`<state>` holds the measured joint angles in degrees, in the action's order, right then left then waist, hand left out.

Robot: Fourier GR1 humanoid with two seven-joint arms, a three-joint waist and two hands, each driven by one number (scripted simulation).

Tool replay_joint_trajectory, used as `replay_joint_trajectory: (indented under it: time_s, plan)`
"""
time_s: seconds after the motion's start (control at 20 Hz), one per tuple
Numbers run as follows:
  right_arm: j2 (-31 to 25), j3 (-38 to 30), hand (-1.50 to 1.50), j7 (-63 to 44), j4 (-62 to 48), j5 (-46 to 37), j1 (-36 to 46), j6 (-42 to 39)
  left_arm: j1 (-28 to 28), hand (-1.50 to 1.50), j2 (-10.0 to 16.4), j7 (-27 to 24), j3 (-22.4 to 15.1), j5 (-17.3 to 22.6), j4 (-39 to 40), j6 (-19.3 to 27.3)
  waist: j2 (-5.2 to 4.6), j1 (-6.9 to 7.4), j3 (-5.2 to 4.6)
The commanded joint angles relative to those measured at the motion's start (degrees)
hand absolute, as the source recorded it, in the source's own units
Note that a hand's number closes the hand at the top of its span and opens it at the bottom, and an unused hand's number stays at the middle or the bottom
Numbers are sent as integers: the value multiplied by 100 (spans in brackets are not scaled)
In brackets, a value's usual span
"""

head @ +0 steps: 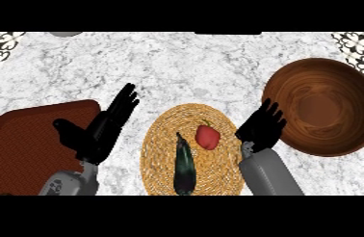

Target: Pick the bell pepper from the placemat and place it in the bowl

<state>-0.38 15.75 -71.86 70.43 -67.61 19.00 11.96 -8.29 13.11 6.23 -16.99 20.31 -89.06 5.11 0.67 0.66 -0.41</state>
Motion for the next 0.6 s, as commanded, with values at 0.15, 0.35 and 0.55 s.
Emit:
replay_joint_trajectory:
  time_s: [0.15, 0.35, 0.55]
  plan:
    - [36, -82, -150, -1337, -64, -136, 162, -286, -119, 0, -5, 39, 31, 5, 76, -61, -32, 13, 22]
    - [37, -52, -150, -1337, -77, -165, 0, -134, 2, 0, -151, -168, -78, -108, 233, -30, -54, 21, 24]
    - [37, -156, -150, -1337, -94, -275, -11, -74, -193, 0, -73, 131, 55, 51, 67, -68, -46, 30, 30]
